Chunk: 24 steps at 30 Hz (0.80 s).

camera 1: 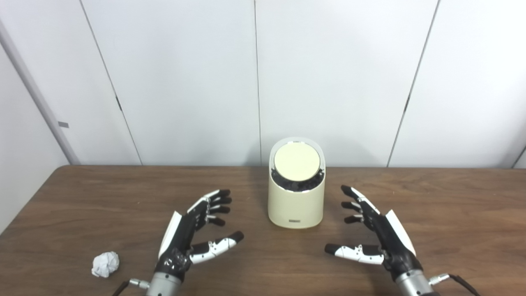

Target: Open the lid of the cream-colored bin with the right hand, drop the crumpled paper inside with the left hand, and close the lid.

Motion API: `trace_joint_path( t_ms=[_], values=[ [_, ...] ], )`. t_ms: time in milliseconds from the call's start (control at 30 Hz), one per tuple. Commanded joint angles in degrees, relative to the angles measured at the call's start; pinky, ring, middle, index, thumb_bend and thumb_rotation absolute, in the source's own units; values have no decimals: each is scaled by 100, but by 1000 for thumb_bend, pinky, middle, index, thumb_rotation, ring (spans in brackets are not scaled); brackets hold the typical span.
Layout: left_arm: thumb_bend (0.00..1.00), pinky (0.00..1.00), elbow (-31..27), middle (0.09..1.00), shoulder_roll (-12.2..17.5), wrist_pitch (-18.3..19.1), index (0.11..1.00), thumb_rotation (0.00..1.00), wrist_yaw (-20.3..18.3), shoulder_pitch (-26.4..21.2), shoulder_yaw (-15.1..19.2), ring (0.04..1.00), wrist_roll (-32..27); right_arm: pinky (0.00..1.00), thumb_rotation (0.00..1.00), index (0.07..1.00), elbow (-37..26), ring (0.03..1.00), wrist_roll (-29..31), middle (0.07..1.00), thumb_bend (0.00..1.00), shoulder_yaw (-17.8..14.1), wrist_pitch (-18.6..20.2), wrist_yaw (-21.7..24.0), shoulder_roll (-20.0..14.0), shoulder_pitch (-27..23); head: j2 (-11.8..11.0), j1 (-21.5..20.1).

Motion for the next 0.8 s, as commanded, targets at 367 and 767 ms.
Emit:
trace_joint_path(
  t_ms=[367, 767],
  values=[
    [674, 622, -179, 785, 61, -4, 826, 149, 20, -288, 26, 734, 23, 674, 305, 893, -203, 833, -78, 925, 745, -26, -18, -67, 21, -295, -78, -55],
    [679, 611, -28, 791, 10, -125, 831, 144, 33, -302, -6, 729, -12, 767, 432, 969, -366, 867, -528, 911, 796, -63, 590, -247, 189, -849, -235, -186]
  ],
)
